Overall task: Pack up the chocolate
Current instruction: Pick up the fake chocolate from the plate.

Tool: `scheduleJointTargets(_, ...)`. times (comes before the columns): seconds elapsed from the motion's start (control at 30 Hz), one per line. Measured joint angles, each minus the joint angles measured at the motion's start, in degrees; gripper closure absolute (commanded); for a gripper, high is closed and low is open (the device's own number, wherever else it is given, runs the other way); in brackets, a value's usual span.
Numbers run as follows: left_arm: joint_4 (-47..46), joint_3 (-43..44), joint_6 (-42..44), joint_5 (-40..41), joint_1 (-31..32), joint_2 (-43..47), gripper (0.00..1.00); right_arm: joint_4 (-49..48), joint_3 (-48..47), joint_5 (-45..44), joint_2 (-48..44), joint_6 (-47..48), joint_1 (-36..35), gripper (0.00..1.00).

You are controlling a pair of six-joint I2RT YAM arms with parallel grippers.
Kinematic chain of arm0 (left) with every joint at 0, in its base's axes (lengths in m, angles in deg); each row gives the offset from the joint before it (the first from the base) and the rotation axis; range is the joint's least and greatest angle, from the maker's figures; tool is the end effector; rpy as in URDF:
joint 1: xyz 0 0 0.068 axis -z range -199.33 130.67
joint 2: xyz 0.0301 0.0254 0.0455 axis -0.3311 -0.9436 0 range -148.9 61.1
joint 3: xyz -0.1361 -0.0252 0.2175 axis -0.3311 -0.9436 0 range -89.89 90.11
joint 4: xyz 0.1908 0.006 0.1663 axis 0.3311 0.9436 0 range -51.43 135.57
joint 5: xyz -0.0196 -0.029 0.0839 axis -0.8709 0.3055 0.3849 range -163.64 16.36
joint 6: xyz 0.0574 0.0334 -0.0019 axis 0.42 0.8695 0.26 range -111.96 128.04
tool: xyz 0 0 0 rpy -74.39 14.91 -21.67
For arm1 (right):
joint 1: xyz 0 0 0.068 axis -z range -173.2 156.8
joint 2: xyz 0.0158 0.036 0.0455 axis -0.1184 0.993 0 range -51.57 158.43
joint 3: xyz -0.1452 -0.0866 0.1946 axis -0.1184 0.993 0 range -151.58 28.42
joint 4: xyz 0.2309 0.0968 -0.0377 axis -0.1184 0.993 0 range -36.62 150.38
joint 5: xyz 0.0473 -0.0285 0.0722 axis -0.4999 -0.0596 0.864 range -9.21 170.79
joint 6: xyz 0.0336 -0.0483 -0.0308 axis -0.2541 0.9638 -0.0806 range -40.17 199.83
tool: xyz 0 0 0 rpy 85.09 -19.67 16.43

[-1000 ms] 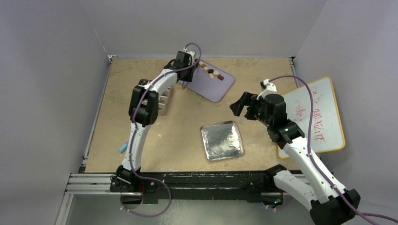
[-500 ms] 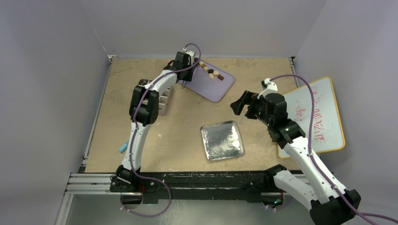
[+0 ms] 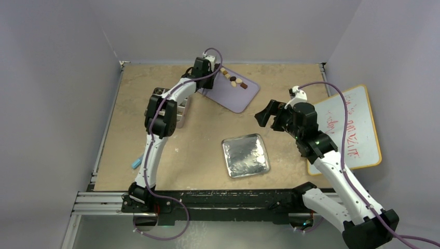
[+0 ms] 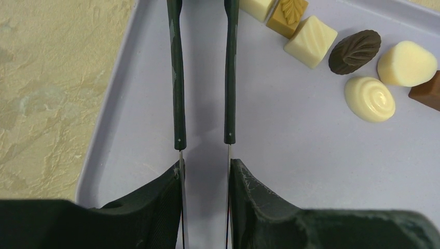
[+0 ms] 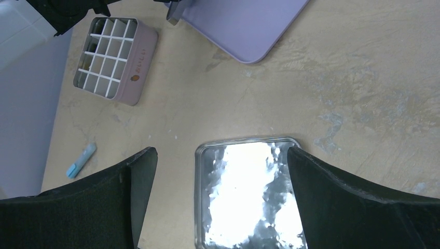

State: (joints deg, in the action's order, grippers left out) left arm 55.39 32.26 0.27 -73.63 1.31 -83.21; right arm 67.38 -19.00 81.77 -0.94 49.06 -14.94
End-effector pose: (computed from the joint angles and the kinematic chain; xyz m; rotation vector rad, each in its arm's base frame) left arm 0.5255 -0.1979 0.1453 0.2540 2.2505 -0.2651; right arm 0.2063 0.0831 0.3146 0.1393 1.9173 0.6415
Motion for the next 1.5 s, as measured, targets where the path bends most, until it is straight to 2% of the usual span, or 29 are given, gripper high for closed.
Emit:
scheduleJointTargets(0.43, -0.8, 0.2, 0.6, -0.5, 0.0, -0.6, 0.78, 0.3, -0.6, 0.0, 0.7, 0.2, 0.0, 0.03)
scheduleJointTargets(0.83, -1.2, -4.7, 1.4, -0.4, 0.0, 3.3, 0.82, 0.5, -0.6, -0.3, -2.1, 0.2, 0.0, 0.04)
scheduleJointTargets(1.3, 2.6, -9.6, -1.0, 0.4, 0.1, 13.6, 0.83, 0.9, -0.6, -0.2, -4.8, 0.0, 0.0, 0.03)
scheduleJointTargets(1.5, 8.5, -13.0, -4.6, 3.3, 0.1, 21.2, 0.84, 1.1, -0.6, 1.5, -3.8, -0.4, 0.0, 0.03)
